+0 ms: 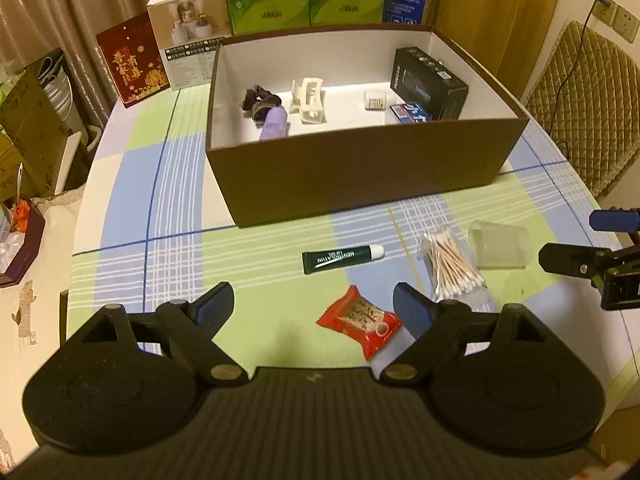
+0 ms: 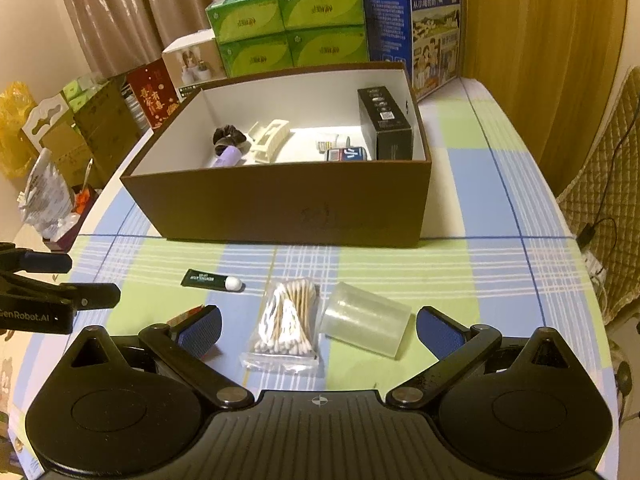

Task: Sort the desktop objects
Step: 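Grasp the green lip gel tube with the left tool while the right tool grasps the clear plastic cup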

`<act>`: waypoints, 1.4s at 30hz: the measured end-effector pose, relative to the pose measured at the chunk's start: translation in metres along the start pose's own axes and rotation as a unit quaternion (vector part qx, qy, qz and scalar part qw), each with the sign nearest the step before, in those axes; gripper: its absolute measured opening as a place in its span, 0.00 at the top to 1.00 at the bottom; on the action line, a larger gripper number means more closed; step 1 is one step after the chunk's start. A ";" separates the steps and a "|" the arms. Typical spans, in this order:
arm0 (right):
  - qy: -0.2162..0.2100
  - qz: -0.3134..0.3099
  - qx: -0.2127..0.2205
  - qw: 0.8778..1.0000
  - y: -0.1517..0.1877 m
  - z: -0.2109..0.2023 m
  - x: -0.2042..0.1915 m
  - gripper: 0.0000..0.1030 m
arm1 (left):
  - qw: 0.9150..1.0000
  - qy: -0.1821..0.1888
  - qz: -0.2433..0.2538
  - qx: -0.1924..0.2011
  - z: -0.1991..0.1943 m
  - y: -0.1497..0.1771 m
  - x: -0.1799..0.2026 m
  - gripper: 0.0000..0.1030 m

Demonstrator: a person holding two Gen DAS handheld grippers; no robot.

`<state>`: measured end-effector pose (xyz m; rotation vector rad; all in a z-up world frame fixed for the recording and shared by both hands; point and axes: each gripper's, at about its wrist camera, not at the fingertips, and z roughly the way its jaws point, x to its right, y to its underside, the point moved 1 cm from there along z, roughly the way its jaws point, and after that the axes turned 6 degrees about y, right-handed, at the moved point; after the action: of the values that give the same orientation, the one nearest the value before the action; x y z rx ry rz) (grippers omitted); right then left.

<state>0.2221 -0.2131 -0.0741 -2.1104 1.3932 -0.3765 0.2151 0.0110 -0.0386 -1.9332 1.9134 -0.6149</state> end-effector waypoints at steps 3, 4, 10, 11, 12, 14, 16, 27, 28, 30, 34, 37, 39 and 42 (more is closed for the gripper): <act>0.000 0.005 -0.007 1.000 0.002 0.004 0.001 0.02 | 1.000 0.002 -0.001 -0.006 0.005 0.002 0.000 0.18; 0.001 0.008 -0.011 1.000 0.003 0.006 0.003 0.02 | 1.000 0.002 -0.001 -0.007 0.006 0.003 0.000 0.18; 0.021 0.037 -0.025 0.999 0.010 0.023 0.011 0.02 | 1.000 0.001 -0.008 -0.009 0.020 0.005 -0.001 0.18; 0.025 0.041 -0.027 0.998 0.012 0.026 0.013 0.02 | 1.000 0.002 -0.009 -0.010 0.023 0.005 -0.001 0.18; 0.028 0.046 -0.029 0.998 0.013 0.029 0.015 0.02 | 1.000 0.003 -0.011 -0.011 0.025 0.005 -0.002 0.18; 0.032 0.057 -0.034 0.997 0.014 0.034 0.018 0.02 | 1.000 0.004 -0.013 -0.014 0.029 0.005 -0.002 0.18; 0.033 0.065 -0.039 0.997 0.015 0.039 0.021 0.02 | 1.000 0.004 -0.013 -0.018 0.034 0.005 -0.002 0.18; 0.056 0.063 -0.047 0.995 0.016 0.071 0.018 0.02 | 0.999 0.006 -0.022 -0.027 0.058 -0.001 -0.004 0.18; 0.057 0.064 -0.048 0.995 0.016 0.073 0.019 0.02 | 0.999 0.006 -0.023 -0.027 0.059 -0.001 -0.004 0.18; 0.062 0.067 -0.047 0.995 0.016 0.078 0.019 0.03 | 0.999 0.006 -0.024 -0.028 0.062 -0.002 -0.005 0.18; 0.071 0.070 -0.049 0.994 0.014 0.087 0.021 0.07 | 0.999 0.005 -0.027 -0.032 0.070 -0.003 -0.008 0.18; 0.076 0.071 -0.054 0.993 0.013 0.094 0.022 0.11 | 0.999 0.002 -0.029 -0.036 0.077 -0.005 -0.009 0.18; 0.077 0.071 -0.055 0.993 0.012 0.099 0.023 0.11 | 0.999 0.001 -0.029 -0.039 0.081 -0.006 -0.009 0.18; 0.074 0.071 -0.057 0.993 0.012 0.104 0.024 0.14 | 0.999 0.001 -0.030 -0.042 0.087 -0.008 -0.009 0.18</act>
<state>0.2772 -0.2060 -0.1658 -2.0943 1.6749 -0.4110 0.2687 0.0160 -0.1087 -2.0495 1.9169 -0.5610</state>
